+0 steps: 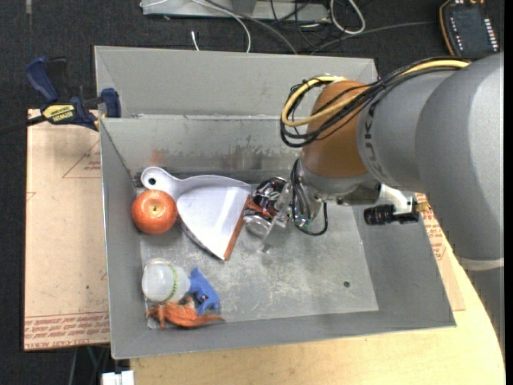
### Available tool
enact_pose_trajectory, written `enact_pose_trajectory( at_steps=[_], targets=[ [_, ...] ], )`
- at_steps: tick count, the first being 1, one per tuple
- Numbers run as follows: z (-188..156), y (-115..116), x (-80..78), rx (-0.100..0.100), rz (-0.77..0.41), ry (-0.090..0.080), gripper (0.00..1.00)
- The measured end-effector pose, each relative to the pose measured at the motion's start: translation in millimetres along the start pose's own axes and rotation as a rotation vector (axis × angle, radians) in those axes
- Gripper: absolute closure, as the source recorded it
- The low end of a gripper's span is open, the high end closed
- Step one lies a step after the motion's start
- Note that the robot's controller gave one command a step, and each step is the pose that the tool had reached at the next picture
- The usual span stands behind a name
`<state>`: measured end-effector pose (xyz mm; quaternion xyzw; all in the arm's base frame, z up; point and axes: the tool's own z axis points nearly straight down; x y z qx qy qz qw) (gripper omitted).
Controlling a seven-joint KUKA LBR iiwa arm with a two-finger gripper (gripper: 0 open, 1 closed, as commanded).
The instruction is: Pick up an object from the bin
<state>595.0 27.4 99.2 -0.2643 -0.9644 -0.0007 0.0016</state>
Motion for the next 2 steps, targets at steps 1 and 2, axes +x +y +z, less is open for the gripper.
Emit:
enact_pose_trajectory(
  at_steps=[1, 2],
  targets=[
    [18.1, 15.8, -32.1, -0.013, -0.604, -0.034, 0.00],
    [16.7, 18.5, -24.9, -0.025, -0.001, -0.034, 1.00]
  ],
)
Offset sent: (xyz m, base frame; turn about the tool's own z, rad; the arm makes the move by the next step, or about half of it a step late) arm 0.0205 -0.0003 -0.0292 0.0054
